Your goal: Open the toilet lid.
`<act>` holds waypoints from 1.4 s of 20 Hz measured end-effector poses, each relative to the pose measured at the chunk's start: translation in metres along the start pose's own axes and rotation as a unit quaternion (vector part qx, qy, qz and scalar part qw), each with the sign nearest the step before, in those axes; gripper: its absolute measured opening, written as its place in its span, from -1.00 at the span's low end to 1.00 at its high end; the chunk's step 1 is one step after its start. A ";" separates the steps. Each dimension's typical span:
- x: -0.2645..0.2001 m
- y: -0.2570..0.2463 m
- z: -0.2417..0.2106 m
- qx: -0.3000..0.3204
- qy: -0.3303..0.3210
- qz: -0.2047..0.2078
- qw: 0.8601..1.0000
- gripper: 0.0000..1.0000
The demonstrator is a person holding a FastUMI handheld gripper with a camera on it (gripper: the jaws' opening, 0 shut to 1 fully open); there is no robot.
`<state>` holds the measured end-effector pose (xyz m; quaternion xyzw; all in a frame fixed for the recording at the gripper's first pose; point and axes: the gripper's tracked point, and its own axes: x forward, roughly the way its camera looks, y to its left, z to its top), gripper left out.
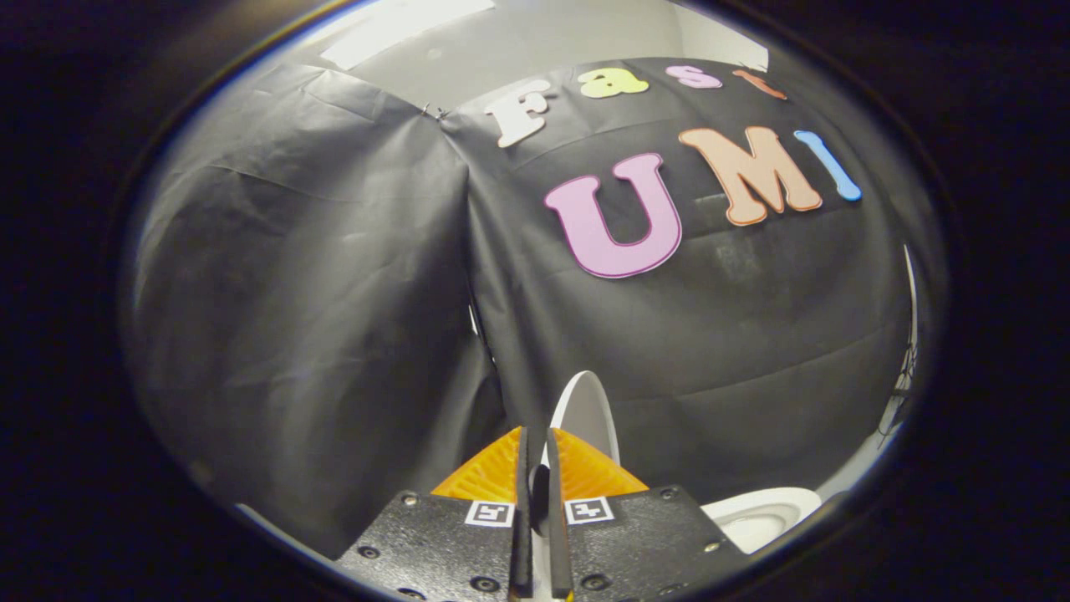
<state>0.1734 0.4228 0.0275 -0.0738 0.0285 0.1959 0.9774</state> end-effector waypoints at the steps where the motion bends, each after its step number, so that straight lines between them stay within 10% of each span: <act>1: 0.001 0.003 0.000 -0.003 0.002 0.002 1.000 -0.85; 28: 0.026 0.083 -0.033 -0.009 0.040 0.092 0.995 -0.78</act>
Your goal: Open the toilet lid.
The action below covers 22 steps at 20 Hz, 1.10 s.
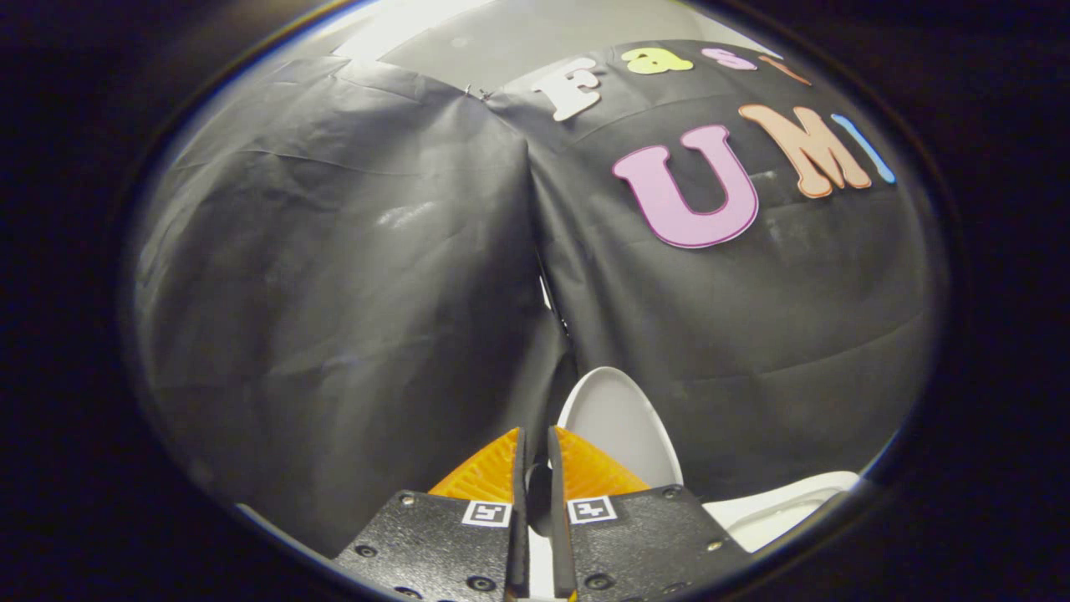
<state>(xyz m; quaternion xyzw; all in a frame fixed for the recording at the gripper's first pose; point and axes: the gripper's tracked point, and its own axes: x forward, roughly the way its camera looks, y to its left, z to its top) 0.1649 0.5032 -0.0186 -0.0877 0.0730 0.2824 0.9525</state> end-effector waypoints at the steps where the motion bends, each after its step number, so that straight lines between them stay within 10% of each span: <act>1: 0.001 0.002 0.000 0.002 0.002 0.004 1.000 -0.77; 17: 0.023 0.030 -0.010 0.023 0.024 0.044 0.998 -0.71; 22: 0.017 0.027 -0.007 0.029 0.023 0.033 0.999 -0.30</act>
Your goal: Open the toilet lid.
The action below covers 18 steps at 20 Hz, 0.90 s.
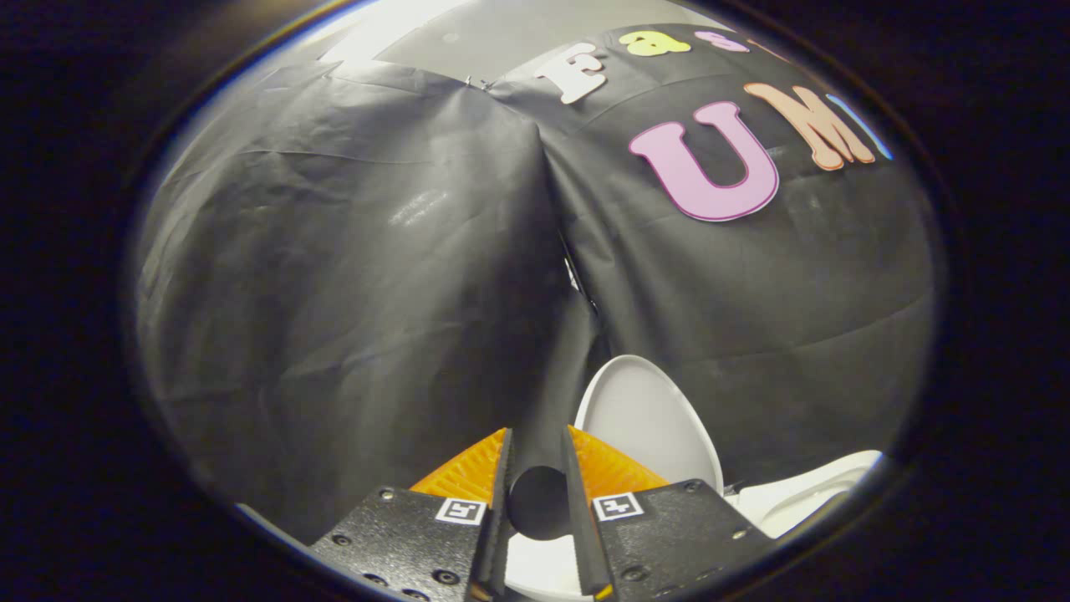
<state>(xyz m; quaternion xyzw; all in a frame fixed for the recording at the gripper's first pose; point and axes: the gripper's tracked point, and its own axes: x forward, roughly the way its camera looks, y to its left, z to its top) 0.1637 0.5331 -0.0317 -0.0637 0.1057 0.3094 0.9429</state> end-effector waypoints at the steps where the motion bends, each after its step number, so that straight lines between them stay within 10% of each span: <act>1: -0.001 0.001 0.002 0.008 -0.003 0.002 1.000 -0.22; 8: -0.012 0.006 0.056 0.003 -0.059 0.005 0.998 0.33; 18: -0.061 -0.034 0.108 -0.033 -0.109 -0.031 0.993 0.36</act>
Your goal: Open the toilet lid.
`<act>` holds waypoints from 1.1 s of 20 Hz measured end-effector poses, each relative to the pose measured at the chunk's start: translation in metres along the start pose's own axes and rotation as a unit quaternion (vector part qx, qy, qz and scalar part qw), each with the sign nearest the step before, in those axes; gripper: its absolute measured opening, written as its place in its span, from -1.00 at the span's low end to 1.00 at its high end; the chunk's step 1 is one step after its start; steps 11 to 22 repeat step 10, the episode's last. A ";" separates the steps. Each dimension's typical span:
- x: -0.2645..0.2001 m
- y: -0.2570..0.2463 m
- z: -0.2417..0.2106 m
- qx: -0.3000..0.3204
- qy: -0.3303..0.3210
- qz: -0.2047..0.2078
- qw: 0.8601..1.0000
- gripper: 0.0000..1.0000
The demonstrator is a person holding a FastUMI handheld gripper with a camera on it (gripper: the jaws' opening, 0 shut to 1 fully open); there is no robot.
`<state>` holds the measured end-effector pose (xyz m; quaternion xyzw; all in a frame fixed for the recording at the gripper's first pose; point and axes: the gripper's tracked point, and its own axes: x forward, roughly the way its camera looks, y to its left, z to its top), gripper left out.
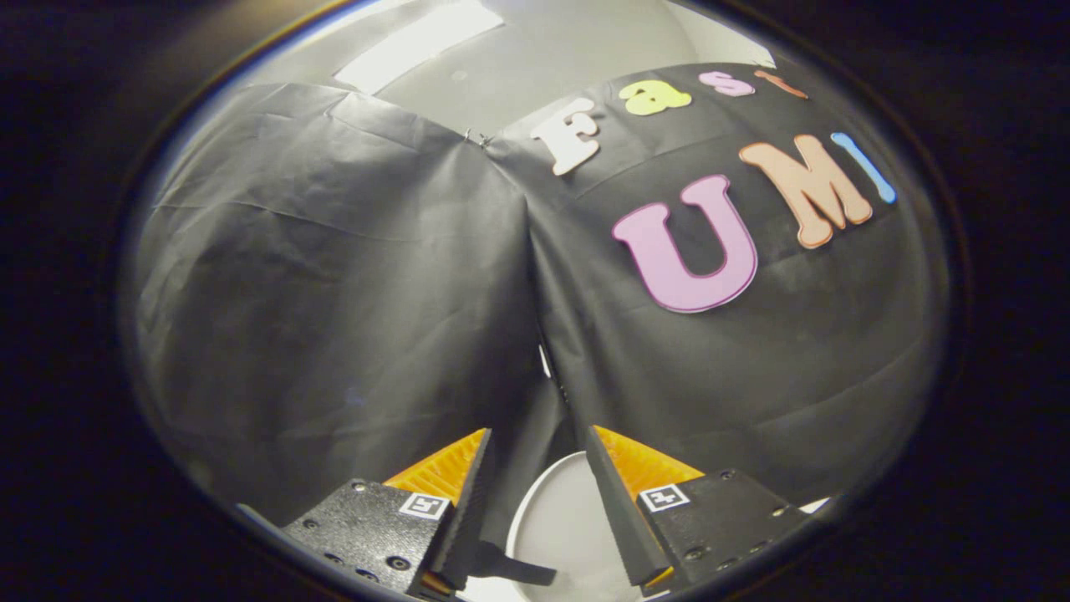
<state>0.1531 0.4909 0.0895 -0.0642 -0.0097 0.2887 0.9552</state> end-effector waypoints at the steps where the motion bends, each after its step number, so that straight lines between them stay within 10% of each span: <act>1: -0.005 -0.007 0.005 -0.005 -0.004 -0.007 1.000 0.36; 10: -0.061 -0.104 0.028 -0.045 -0.004 -0.098 0.994 0.36; 22: -0.061 -0.104 0.028 -0.045 -0.004 -0.098 0.994 0.36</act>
